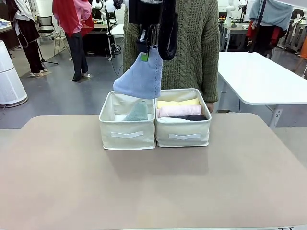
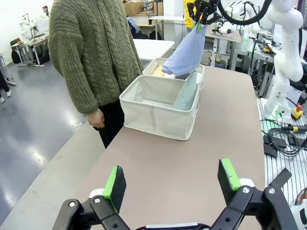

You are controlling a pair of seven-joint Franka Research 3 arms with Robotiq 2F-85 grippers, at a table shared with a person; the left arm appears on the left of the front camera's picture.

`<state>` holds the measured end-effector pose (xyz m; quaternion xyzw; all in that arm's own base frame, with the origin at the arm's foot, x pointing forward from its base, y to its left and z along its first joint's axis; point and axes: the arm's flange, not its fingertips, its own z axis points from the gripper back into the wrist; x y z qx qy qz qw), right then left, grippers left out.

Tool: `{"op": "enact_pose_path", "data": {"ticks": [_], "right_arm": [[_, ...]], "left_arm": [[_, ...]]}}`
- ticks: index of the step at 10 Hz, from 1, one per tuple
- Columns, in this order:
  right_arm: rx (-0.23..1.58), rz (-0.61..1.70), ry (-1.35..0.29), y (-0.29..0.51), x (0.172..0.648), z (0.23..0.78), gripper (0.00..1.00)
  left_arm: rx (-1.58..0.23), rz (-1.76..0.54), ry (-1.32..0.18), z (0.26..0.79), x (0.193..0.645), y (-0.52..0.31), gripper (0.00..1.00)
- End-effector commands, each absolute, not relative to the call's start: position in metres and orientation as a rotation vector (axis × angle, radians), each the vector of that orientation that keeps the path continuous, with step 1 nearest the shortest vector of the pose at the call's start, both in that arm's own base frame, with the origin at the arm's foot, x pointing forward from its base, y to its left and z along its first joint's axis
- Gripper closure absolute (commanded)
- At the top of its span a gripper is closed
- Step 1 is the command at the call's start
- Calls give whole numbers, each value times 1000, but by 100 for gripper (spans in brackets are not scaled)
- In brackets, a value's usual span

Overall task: Sort the towels based on their folding style.
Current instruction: Pick up another triangle-folded towel from the table and place it in the left Fabric basket.

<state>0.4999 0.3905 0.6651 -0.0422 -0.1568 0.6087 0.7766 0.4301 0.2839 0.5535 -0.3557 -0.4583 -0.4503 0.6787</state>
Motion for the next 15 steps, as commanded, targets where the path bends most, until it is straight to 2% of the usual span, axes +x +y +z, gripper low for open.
{"op": "enact_pose_path", "data": {"ticks": [1, 4, 8, 15], "right_arm": [[-62, 1441, -411, 387, 514, 661, 87], [-105, 1512, -493, 374, 543, 662, 87], [161, 1539, -471, 370, 580, 633, 87], [214, 1532, -416, 380, 612, 576, 87]], "left_arm": [[-791, -1013, -1023, 554, 427, 284, 0], [-791, -1013, -1023, 554, 427, 284, 0], [-791, -1013, -1023, 554, 427, 284, 0], [-791, -1013, -1023, 554, 427, 284, 0]]}}
